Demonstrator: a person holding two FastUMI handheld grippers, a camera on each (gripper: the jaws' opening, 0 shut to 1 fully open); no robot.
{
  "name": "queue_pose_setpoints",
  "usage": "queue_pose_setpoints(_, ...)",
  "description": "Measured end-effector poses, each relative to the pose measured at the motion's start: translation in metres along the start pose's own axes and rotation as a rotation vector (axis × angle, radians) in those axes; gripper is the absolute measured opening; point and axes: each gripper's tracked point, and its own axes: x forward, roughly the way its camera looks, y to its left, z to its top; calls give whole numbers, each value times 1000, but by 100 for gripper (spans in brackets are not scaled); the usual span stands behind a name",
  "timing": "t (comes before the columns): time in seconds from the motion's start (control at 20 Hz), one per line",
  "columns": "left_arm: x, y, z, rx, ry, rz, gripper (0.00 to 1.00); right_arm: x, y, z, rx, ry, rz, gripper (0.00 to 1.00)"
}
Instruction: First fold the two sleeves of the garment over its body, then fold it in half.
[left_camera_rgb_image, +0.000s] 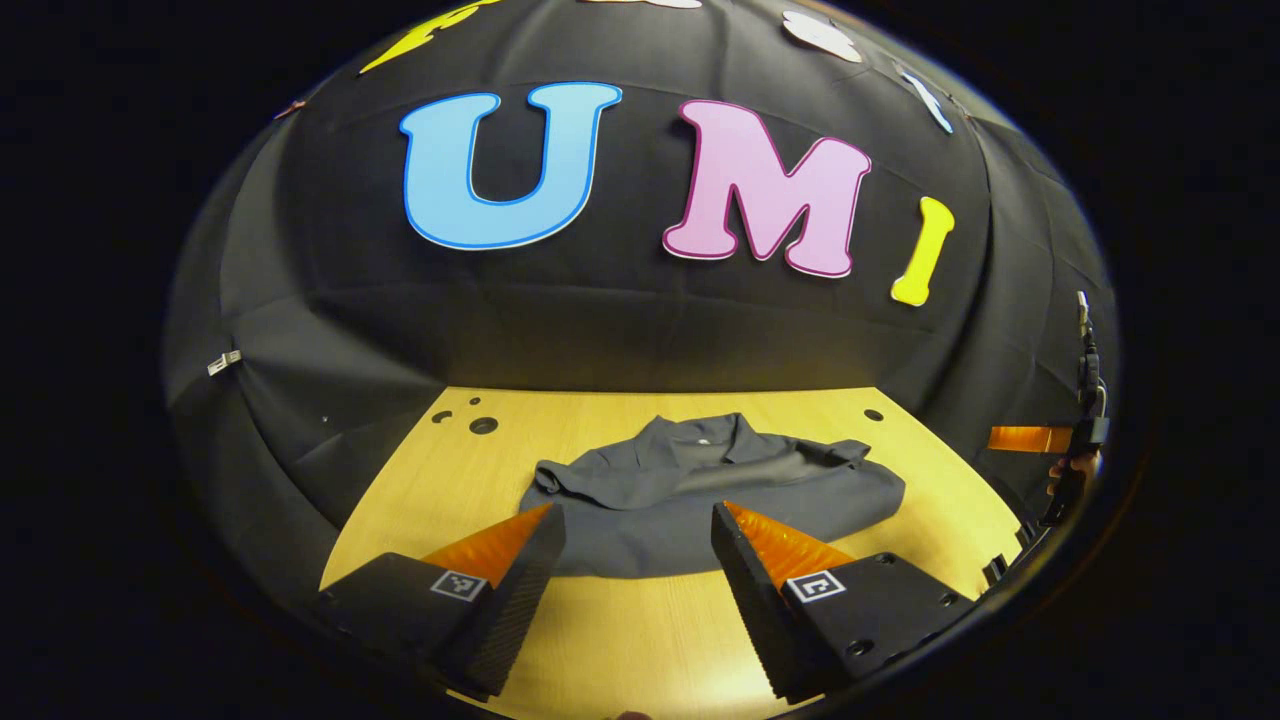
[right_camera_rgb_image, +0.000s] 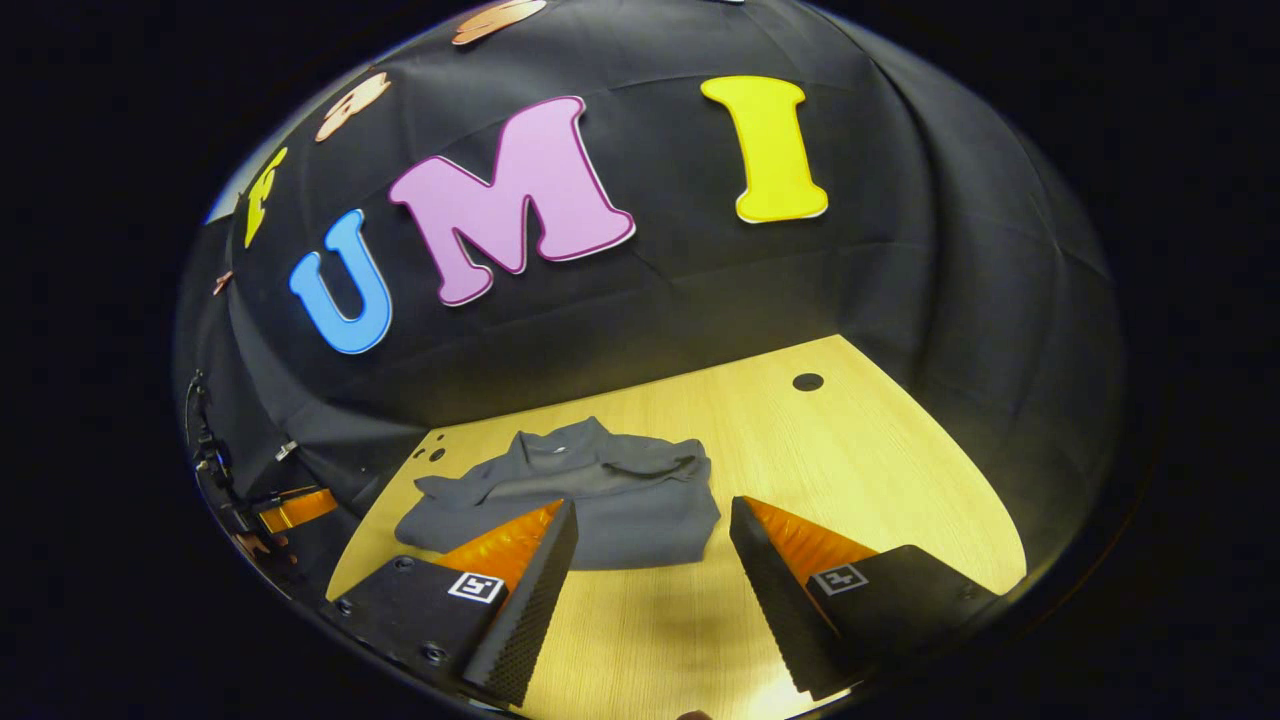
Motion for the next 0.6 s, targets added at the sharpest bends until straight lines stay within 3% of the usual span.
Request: queue_pose_setpoints(0.6,-32,-10,-24,4,28,-41,93,-33,25,-13,53,-17,10,95)
